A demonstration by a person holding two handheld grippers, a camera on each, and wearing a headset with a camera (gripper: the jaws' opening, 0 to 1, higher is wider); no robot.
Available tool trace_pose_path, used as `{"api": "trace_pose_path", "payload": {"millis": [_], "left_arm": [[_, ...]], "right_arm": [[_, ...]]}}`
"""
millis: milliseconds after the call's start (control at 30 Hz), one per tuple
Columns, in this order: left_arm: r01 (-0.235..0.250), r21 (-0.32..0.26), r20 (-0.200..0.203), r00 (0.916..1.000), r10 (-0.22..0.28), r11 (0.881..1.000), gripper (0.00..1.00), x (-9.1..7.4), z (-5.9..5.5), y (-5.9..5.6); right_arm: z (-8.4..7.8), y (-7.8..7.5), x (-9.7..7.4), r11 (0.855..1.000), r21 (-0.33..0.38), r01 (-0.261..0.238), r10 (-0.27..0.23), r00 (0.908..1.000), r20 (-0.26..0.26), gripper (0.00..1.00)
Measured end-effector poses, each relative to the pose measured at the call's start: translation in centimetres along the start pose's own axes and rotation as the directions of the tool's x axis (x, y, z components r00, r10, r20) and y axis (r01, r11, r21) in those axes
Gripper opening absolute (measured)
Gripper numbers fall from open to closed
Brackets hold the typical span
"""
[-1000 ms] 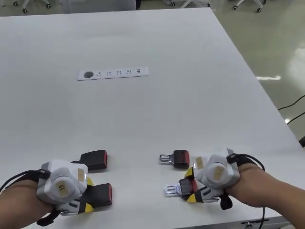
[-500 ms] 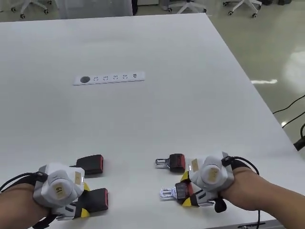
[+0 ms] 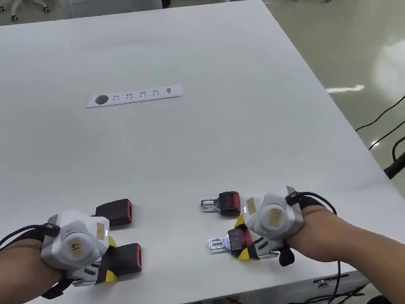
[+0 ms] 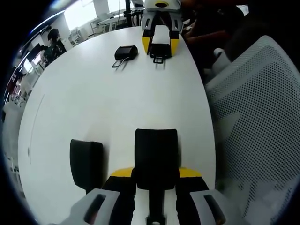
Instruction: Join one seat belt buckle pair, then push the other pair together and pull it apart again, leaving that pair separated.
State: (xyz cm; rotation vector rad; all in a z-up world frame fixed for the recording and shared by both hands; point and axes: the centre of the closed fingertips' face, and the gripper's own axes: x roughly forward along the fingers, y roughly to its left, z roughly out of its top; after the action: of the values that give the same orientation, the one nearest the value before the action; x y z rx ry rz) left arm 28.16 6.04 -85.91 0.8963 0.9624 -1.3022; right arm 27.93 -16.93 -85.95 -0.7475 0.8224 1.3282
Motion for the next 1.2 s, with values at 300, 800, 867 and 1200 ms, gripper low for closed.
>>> {"api": "trace_pose_path", "payload": {"millis": [300,800,867,1200], "left_arm": [[0.002,0.002,-0.023,0.9997,-0.002,1.000,0.34,0.0,-0.2,0.0],[0.001,0.003,-0.023,0.9997,-0.001,1.000,0.34,0.0,-0.2,0.0],[0.001,0.000,-0.021,0.9998,-0.001,1.000,0.34,0.0,-0.2,0.0],[0.001,0.000,-0.021,0.9998,-0.001,1.000,0.34,0.0,-0.1,0.0]], "right_arm": [[0.5,-0.5,0.2,0.999,0.031,0.030,-0.032,0.9984,0.048,0.35],[4.9,-0.8,2.6,0.998,0.041,0.053,-0.057,0.9932,0.102,0.34],[5.5,-0.6,3.1,0.998,0.036,0.048,-0.052,0.9922,0.113,0.34],[8.8,0.1,5.0,0.999,0.022,0.039,-0.041,0.9893,0.140,0.34]]}}
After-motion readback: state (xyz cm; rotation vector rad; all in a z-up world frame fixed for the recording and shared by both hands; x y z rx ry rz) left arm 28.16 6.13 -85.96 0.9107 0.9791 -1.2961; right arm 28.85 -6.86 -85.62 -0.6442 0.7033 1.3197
